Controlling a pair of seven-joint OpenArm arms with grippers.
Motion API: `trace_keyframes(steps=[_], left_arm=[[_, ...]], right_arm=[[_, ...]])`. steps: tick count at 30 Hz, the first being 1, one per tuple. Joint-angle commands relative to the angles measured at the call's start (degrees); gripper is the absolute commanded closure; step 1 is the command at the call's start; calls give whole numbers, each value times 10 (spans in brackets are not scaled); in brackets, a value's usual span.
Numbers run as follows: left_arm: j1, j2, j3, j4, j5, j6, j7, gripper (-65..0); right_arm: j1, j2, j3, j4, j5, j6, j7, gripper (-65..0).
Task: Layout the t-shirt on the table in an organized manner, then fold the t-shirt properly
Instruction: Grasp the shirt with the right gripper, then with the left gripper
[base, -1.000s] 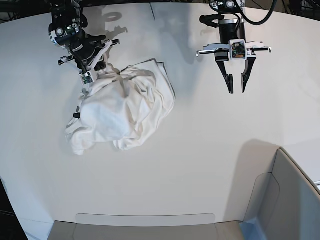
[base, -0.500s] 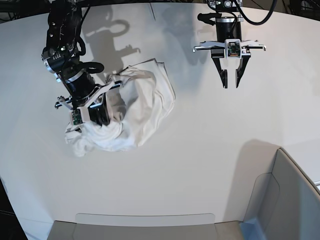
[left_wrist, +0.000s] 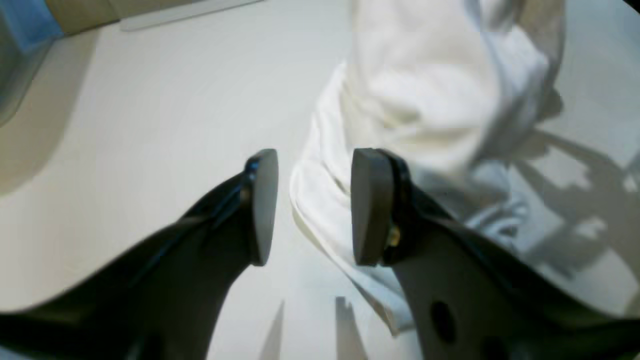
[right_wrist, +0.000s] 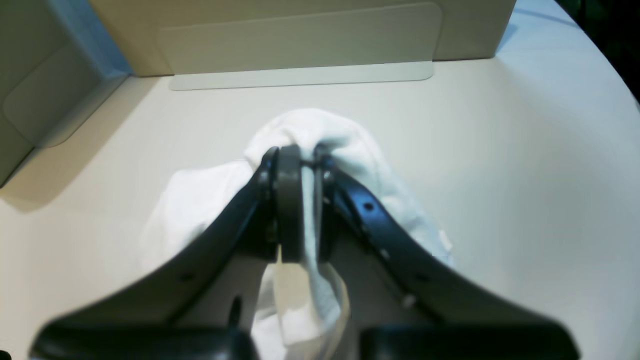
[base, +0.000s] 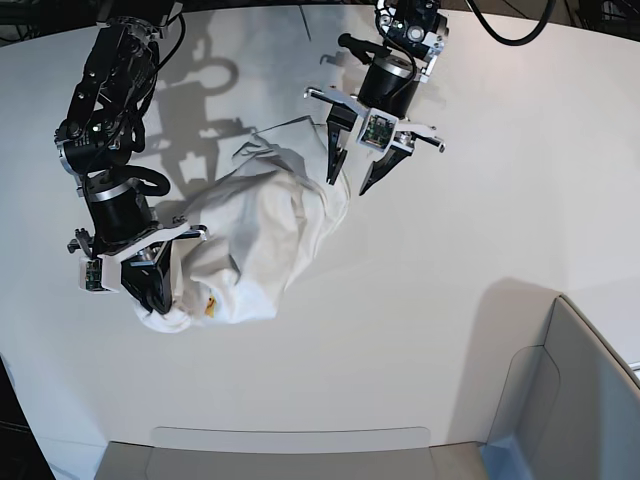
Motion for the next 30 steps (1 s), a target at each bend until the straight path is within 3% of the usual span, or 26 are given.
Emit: trace_keyframes(steps=[1,7,13,15,20,23,30], left_arm=[[-1,2,14,11,-2,-1,-1,-276],[-23,-7,72,11,-2,-1,83,-297],[-77,-43,151,6,-2,1,173,-296],[-91,-40,148,-9,-2,2,177,-295],[-126,-41,147,-85,-2,60,178,-295],[-136,-41,146,-101,-2,64,175,-295],[-168,-40,147,-153,-3,63,175,-295]], right_arm=[[8,3,9,7,5,1,20,0],[6,1,52,0,5,1,19,0],[-17,-43,101,0,5,1,18,0],[-30,-54,113,0,5,1,19,0],[-45,-82,162,0,5,1,20,0],[-53,-100,195,0,5,5,19,0],[-97,-105,207,0,5,6,19,0]])
